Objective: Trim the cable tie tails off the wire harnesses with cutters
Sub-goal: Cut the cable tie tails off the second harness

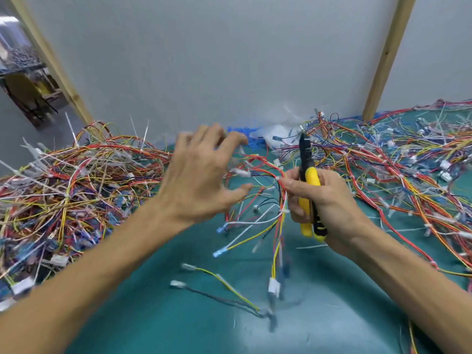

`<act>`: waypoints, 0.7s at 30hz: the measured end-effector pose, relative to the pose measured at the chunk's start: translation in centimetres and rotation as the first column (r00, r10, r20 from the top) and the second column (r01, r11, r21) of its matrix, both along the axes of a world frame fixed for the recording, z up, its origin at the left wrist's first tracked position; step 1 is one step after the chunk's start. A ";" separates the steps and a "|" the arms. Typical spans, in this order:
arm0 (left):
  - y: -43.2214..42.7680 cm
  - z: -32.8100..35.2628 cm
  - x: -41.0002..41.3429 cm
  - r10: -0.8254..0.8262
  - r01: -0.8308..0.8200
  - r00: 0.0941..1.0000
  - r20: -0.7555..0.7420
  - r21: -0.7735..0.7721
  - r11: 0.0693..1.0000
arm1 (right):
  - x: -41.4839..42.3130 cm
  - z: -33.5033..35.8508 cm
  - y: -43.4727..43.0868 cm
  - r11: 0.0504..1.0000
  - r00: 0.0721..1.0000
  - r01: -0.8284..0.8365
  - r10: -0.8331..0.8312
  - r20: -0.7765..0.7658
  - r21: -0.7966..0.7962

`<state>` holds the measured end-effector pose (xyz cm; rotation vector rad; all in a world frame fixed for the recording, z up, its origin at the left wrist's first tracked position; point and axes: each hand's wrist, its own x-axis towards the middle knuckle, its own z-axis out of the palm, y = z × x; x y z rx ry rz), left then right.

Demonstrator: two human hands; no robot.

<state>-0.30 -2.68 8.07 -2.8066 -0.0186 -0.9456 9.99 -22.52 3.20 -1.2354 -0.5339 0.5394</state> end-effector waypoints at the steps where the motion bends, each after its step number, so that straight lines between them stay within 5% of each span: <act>1: -0.2 -1.0 -1.3 -0.038 0.050 0.993 0.112 -0.107 0.993 | 0.1 -0.1 0.1 1.000 1.000 0.022 -0.022 -0.015 0.003; 4: -1.9 -5.0 -4.8 -0.065 0.144 0.939 0.337 -0.214 0.966 | 0.1 -0.5 0.3 0.998 0.998 0.061 -0.060 0.017 -0.025; 9: -3.5 -7.3 -5.6 -0.221 0.302 0.942 0.252 -0.351 0.887 | -0.2 -0.6 0.6 0.998 0.999 0.043 -0.044 0.013 0.038; 10: -3.4 -7.5 -5.4 -0.226 0.284 0.958 0.175 -0.515 0.809 | -0.3 -0.5 0.5 0.997 0.999 0.033 -0.033 -0.003 0.064; 11: -3.3 -7.6 -5.2 -0.254 0.240 0.962 0.098 -0.744 0.623 | -0.5 -0.4 0.5 0.995 0.999 0.020 -0.017 -0.028 0.095; 12: -3.2 -7.6 -5.0 -0.303 0.165 0.951 0.068 -0.937 0.309 | -0.6 -0.3 0.5 0.992 0.998 0.002 0.005 -0.055 0.125; 14: -2.6 -7.4 -4.3 -0.377 -0.035 0.921 0.100 -0.942 -0.335 | -0.7 -0.1 0.4 0.984 0.994 -0.034 0.051 -0.094 0.174; 15: -2.0 -7.3 -3.8 -0.397 -0.114 0.912 0.106 -0.863 -0.492 | -0.7 0.0 0.4 0.979 0.991 -0.055 0.076 -0.106 0.196; 16: -1.5 -7.1 -3.5 -0.435 -0.185 0.896 0.087 -0.817 -0.546 | -0.7 0.1 0.4 0.974 0.988 -0.075 0.102 -0.119 0.216; 21: -0.1 -6.6 -3.3 -0.657 -0.392 0.753 0.025 -0.785 -0.480 | -0.8 0.5 0.1 0.946 0.957 -0.112 0.185 -0.225 0.304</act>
